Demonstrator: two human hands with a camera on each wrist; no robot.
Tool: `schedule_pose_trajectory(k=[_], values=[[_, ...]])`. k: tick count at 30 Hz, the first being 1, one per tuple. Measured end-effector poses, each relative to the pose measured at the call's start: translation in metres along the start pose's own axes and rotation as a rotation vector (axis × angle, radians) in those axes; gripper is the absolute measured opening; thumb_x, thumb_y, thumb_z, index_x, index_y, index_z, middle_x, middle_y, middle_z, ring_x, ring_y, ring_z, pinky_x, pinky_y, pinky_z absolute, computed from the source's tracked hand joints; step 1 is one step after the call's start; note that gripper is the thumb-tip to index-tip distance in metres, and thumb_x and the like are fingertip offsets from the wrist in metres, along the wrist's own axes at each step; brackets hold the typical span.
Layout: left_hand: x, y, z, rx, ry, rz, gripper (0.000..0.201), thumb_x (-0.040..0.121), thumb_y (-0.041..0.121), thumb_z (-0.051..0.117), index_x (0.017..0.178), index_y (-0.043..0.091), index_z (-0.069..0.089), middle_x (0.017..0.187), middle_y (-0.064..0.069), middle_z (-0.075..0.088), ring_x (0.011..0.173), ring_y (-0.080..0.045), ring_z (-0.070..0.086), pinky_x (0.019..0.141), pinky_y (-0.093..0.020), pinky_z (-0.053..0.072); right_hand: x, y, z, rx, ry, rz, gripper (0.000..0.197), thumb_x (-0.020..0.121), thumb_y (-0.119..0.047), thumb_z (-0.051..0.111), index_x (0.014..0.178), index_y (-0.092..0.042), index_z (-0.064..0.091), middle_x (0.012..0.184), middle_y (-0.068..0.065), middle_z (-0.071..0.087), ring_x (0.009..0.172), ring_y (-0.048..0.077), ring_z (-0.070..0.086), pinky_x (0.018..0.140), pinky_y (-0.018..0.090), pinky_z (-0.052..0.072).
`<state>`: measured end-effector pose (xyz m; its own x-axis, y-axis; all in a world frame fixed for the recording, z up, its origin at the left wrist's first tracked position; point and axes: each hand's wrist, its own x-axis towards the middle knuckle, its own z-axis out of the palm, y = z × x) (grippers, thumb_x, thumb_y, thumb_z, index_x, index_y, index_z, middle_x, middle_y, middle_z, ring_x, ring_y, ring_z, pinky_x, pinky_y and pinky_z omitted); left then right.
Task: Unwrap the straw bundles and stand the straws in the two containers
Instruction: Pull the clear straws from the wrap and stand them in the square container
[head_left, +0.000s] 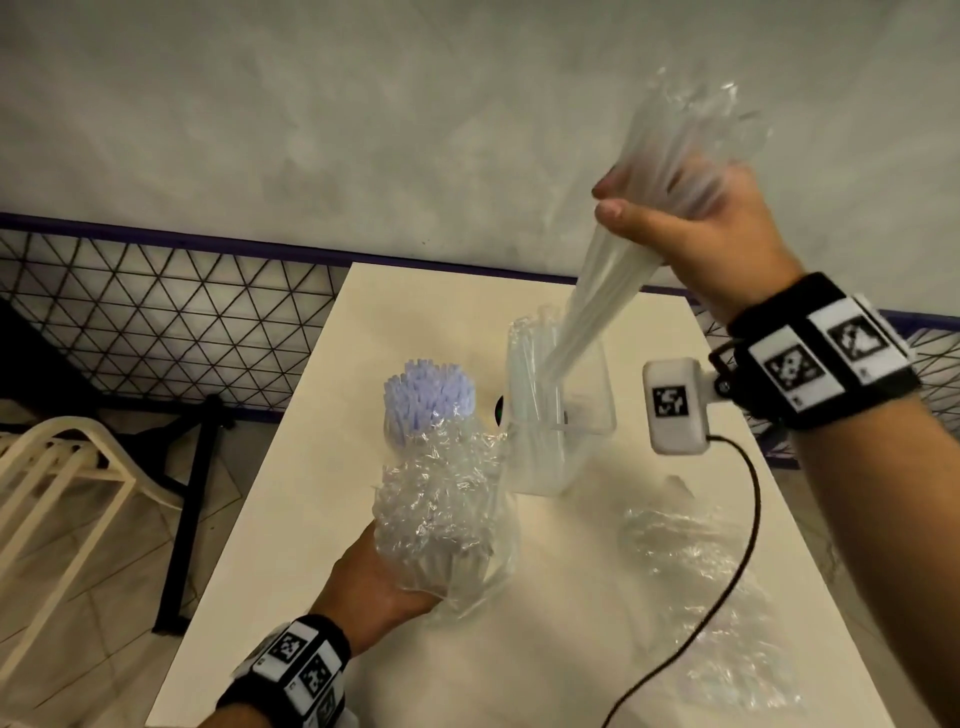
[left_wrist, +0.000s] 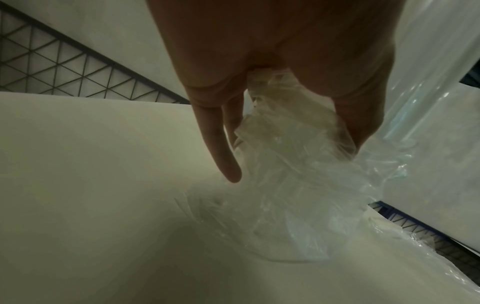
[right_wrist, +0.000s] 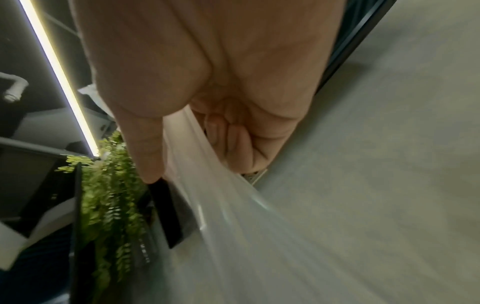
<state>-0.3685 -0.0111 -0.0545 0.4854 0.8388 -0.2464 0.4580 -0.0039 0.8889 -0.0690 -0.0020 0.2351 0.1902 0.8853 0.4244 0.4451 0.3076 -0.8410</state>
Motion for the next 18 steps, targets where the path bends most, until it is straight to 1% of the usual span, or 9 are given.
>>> schedule_pose_trajectory(k=[3, 5, 6, 8, 9, 11, 15, 17, 18], values=[[0.0, 0.001, -0.001, 0.01, 0.009, -0.012, 0.083, 0.038, 0.056, 0.087, 0.113, 0.033, 0.062, 0.099, 0.033, 0.068, 0.096, 0.009, 0.065, 0.089, -0.019, 0.048, 0.015, 0.031, 0.0, -0.048, 0.038, 0.12, 0.011, 0.086, -0.011, 0.073, 0.095, -0.017, 0.07, 0.087, -0.006, 0.07, 0.076, 0.0, 0.067, 0.064, 0.018, 0.052], [0.0, 0.001, -0.001, 0.011, 0.013, -0.027, 0.083, 0.037, 0.057, 0.086, 0.112, 0.031, 0.063, 0.096, 0.032, 0.069, 0.093, 0.009, 0.065, 0.087, -0.018, 0.048, 0.015, 0.061, 0.008, -0.146, -0.034, 0.237, 0.014, 0.086, -0.015, 0.074, 0.099, -0.015, 0.07, 0.086, -0.006, 0.069, 0.07, -0.005, 0.065, 0.061, 0.013, 0.048], [0.0, 0.0, -0.001, 0.008, 0.012, -0.038, 0.083, 0.036, 0.056, 0.086, 0.112, 0.029, 0.064, 0.096, 0.03, 0.07, 0.093, 0.008, 0.066, 0.087, -0.019, 0.049, 0.012, 0.077, 0.012, -0.213, -0.089, 0.308, 0.019, 0.084, -0.021, 0.076, 0.102, -0.015, 0.069, 0.087, -0.007, 0.069, 0.069, -0.004, 0.064, 0.059, 0.013, 0.047], [0.001, -0.001, -0.001, -0.011, 0.016, -0.056, 0.082, 0.036, 0.054, 0.087, 0.11, 0.028, 0.065, 0.096, 0.025, 0.072, 0.093, 0.005, 0.067, 0.09, -0.025, 0.052, 0.006, 0.109, 0.019, -0.338, -0.191, 0.453, 0.038, 0.077, -0.038, 0.081, 0.108, -0.02, 0.068, 0.093, -0.006, 0.069, 0.074, 0.005, 0.064, 0.06, 0.018, 0.047], [0.0, -0.001, 0.0, -0.022, 0.025, -0.067, 0.08, 0.035, 0.053, 0.088, 0.107, 0.027, 0.066, 0.094, 0.022, 0.073, 0.092, 0.002, 0.068, 0.091, -0.028, 0.053, 0.004, 0.121, 0.021, -0.381, -0.226, 0.514, 0.052, 0.07, -0.047, 0.083, 0.112, -0.022, 0.067, 0.1, -0.004, 0.069, 0.079, 0.01, 0.064, 0.064, 0.023, 0.049], [0.0, 0.001, 0.0, -0.031, 0.039, -0.087, 0.078, 0.032, 0.052, 0.088, 0.103, 0.027, 0.067, 0.09, 0.018, 0.075, 0.089, -0.001, 0.07, 0.09, -0.031, 0.054, 0.005, 0.135, 0.022, -0.481, -0.263, 0.565, 0.078, 0.06, -0.059, 0.085, 0.125, -0.022, 0.061, 0.116, -0.005, 0.063, 0.098, 0.016, 0.062, 0.08, 0.027, 0.047], [-0.001, 0.003, -0.002, -0.044, 0.025, -0.108, 0.081, 0.032, 0.049, 0.088, 0.106, 0.028, 0.065, 0.091, 0.023, 0.073, 0.089, 0.003, 0.069, 0.089, -0.027, 0.053, 0.012, 0.135, 0.022, -0.639, -0.236, 0.485, 0.109, 0.055, -0.056, 0.087, 0.145, -0.019, 0.04, 0.141, 0.006, 0.039, 0.125, 0.02, 0.046, 0.103, 0.03, 0.039], [0.0, 0.002, -0.002, -0.016, 0.017, -0.101, 0.081, 0.033, 0.052, 0.087, 0.107, 0.028, 0.066, 0.09, 0.028, 0.072, 0.088, 0.008, 0.067, 0.085, -0.019, 0.051, 0.012, 0.136, 0.026, -0.744, -0.281, 0.443, 0.121, 0.051, -0.06, 0.088, 0.151, -0.027, 0.028, 0.148, 0.007, 0.024, 0.136, 0.028, 0.031, 0.112, 0.042, 0.034], [0.0, 0.003, -0.002, -0.001, 0.016, -0.092, 0.081, 0.033, 0.054, 0.086, 0.108, 0.028, 0.066, 0.089, 0.031, 0.07, 0.087, 0.012, 0.066, 0.082, -0.014, 0.049, 0.012, 0.138, 0.029, -0.795, -0.312, 0.424, 0.125, 0.049, -0.062, 0.087, 0.151, -0.032, 0.023, 0.149, 0.006, 0.02, 0.137, 0.031, 0.026, 0.113, 0.048, 0.032]])
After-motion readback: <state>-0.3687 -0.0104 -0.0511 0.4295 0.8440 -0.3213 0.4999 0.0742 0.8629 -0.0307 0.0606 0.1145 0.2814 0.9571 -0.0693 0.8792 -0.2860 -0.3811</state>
